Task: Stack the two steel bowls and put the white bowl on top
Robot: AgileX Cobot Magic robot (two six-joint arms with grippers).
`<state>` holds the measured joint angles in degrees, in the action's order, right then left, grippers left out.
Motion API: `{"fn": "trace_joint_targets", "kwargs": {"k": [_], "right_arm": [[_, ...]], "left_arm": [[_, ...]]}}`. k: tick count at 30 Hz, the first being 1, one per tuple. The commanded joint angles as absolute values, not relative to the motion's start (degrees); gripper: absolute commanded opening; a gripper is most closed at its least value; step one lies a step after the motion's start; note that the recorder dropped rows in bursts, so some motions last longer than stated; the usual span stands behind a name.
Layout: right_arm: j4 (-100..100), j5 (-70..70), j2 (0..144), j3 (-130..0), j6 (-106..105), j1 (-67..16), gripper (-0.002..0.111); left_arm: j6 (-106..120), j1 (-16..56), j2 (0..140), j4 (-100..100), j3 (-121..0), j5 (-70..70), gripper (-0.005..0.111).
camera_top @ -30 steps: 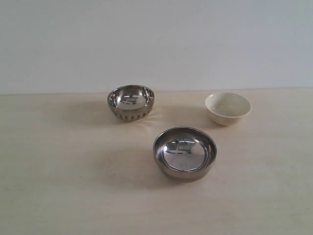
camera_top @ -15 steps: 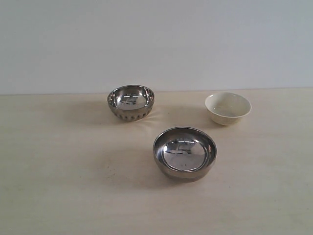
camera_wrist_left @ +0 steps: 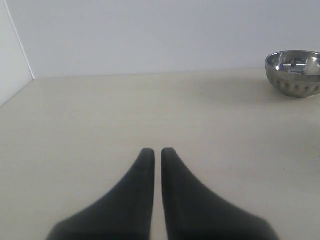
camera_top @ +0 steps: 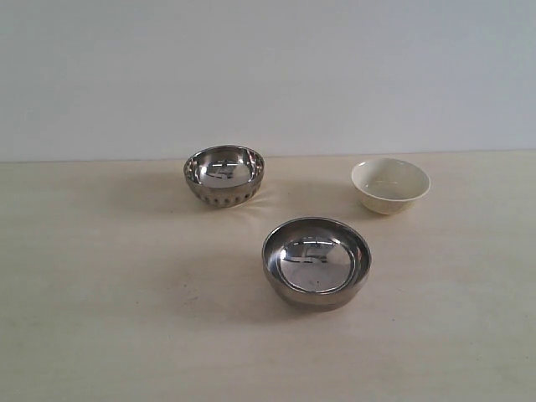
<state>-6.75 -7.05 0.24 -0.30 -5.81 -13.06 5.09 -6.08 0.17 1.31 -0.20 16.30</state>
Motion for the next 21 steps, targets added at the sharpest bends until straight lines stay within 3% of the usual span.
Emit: {"fn": "trace_joint_targets", "kwargs": {"k": [1, 11, 21], "right_arm": [[-6.25, -4.61, 0.0, 0.0, -7.85, -9.6, 0.001], [-6.25, 5.66, 0.0, 0.0, -7.18, -3.33, 0.001], [-3.77, 11.21, 0.0, 0.0, -6.43, -3.33, 0.001]], "left_arm": [[4.44, -6.11, 0.0, 1.47, 0.0, 16.32, 0.004], [4.44, -4.43, 0.0, 1.47, 0.0, 16.32, 0.004], [4.44, -4.43, 0.0, 1.47, 0.0, 16.32, 0.004]]}}
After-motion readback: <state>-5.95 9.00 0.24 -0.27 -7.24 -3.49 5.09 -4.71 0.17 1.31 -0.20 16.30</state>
